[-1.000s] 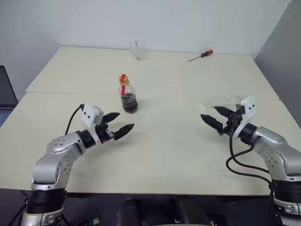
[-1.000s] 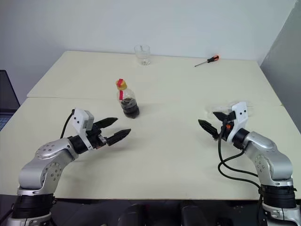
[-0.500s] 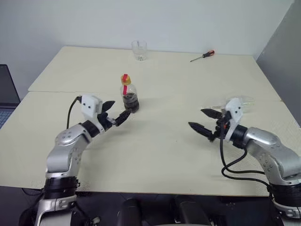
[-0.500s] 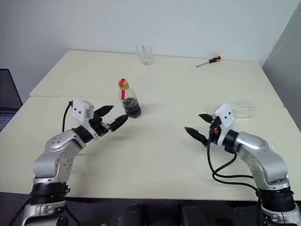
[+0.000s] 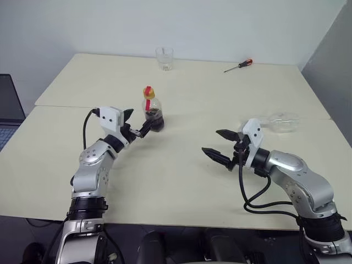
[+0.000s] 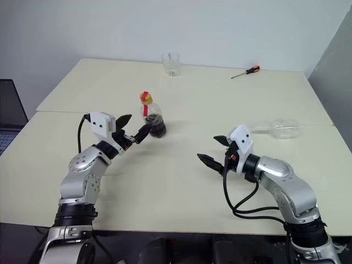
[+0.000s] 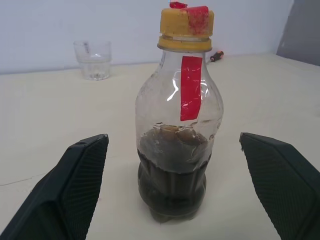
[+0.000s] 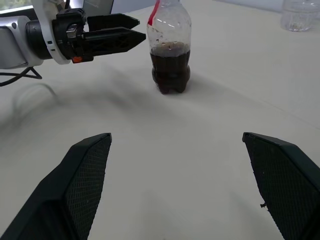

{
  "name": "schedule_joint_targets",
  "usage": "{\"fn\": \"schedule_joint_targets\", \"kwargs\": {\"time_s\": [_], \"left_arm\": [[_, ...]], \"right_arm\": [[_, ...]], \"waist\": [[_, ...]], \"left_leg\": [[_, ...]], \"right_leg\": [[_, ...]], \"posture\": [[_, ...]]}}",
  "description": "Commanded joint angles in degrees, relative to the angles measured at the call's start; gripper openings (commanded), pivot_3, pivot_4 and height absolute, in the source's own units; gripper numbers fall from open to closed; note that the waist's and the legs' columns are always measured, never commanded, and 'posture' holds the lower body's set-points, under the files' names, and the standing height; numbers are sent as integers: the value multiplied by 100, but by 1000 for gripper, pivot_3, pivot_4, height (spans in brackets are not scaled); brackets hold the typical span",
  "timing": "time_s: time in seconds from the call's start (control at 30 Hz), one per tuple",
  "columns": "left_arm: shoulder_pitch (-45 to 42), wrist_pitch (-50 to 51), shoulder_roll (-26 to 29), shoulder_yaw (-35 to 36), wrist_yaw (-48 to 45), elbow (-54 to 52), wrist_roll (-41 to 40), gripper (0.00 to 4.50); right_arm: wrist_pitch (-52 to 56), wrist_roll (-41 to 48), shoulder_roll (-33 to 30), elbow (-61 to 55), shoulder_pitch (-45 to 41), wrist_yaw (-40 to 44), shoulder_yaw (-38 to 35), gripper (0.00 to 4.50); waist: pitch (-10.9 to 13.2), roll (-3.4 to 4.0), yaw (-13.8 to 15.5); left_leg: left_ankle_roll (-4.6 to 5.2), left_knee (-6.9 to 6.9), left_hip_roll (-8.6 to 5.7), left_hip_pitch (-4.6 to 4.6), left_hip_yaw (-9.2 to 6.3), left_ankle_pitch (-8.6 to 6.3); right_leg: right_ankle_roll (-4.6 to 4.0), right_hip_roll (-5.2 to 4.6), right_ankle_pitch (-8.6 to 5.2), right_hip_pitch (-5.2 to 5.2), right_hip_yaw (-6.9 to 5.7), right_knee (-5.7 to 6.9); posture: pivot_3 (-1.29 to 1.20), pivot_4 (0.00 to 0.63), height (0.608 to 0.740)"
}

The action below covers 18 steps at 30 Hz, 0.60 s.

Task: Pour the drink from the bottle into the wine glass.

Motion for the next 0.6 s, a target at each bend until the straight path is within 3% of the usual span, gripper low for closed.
{"fn": "schedule_joint_targets", "kwargs": {"time_s": [0.03, 0.6], "left_arm": [[-79, -132, -1, -24, -57, 5, 53, 4490], [-1019, -841, -230, -145, -54, 1600, 404, 4490]], "right_arm": [[-99, -24, 0, -201, -41, -2, -49, 4500], [-76, -58, 58, -214, -16, -123, -75, 4500]], "waist": [[0, 0, 0], [0, 0, 7]], "left_leg": [[0, 0, 0, 0, 0, 0], [-1, 0, 3, -6, -9, 1]], "right_leg": [[0, 0, 0, 0, 0, 0], [-5, 0, 0, 17, -82, -1]], "posture": [[0, 150, 740], [0, 150, 740]]}}
